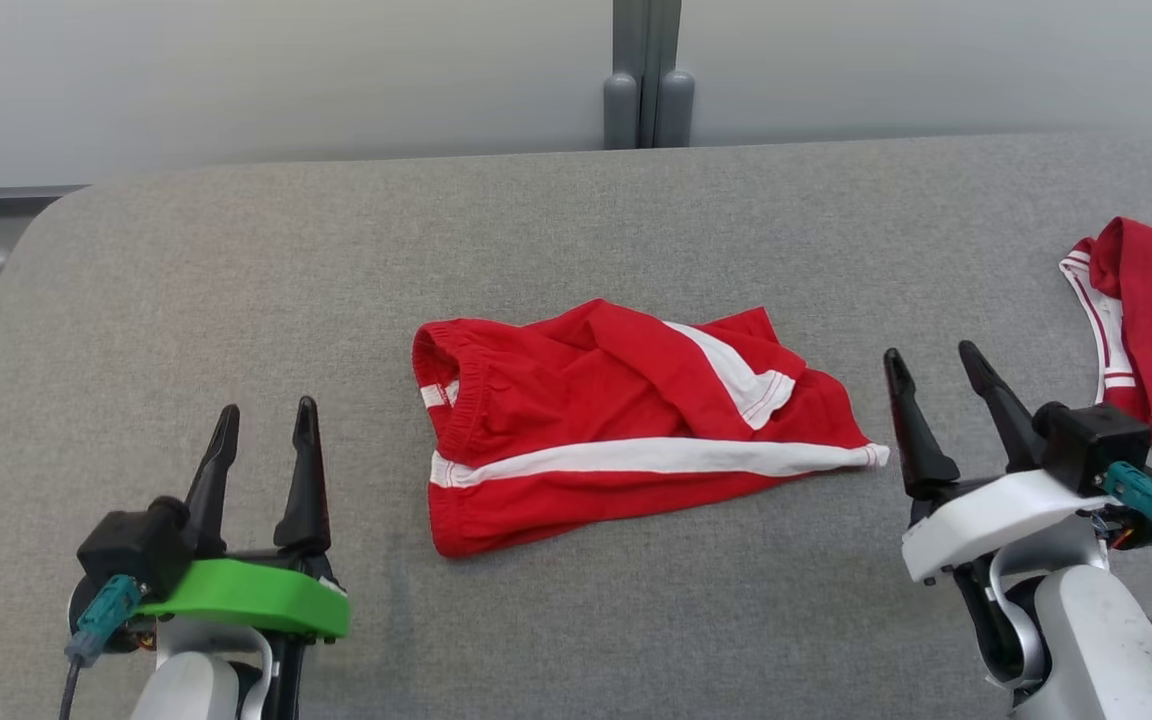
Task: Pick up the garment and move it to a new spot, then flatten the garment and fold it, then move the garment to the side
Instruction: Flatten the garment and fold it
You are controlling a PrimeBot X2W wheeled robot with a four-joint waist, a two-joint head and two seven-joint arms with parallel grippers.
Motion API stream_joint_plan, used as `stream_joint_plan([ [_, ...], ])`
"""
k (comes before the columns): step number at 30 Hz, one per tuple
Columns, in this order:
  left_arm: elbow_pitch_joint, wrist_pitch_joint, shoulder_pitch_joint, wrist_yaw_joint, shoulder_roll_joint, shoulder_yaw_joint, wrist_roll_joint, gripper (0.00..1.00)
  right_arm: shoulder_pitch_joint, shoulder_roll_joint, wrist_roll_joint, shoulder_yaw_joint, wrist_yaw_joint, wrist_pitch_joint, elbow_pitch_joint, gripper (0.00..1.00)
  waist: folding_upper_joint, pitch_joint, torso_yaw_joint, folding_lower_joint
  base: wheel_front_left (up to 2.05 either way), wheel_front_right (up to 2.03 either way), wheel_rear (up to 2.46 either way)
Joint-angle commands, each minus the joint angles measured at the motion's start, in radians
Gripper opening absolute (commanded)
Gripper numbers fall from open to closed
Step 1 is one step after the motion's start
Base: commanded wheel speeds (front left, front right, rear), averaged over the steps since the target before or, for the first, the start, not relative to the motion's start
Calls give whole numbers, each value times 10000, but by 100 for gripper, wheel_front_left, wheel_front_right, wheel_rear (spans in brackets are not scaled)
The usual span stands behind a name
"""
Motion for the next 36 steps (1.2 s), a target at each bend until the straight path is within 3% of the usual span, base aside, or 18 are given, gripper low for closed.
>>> stream_joint_plan([
  [1, 119, -22, 219, -135, -87, 186, 163, 100, 126, -28, 107, -155, -16, 14, 47, 100, 0, -157, 18, 1, 0, 0, 0],
  [11, 949, -25, 487, -641, -439, 718, 701, 100, 594, -4, 183, -890, -16, -61, 467, 100, 0, -567, 125, 1, 0, 0, 0],
  [29, 978, -26, 516, -745, -588, 1025, 858, 100, 548, 44, 99, -700, -16, 4, 216, 100, 0, -522, -98, 1, 0, 0, 0],
  [33, 1264, 25, 357, -747, -558, 501, 643, 100, 433, 1, 56, -672, -16, 185, 113, 100, 0, -420, -95, 1, 0, 0, 0],
  [36, 1544, 769, 13, -747, -337, -372, 129, 100, 424, 122, 212, -840, -17, 1062, 194, 100, 0, -307, -65, 1, 0, 0, 0],
])
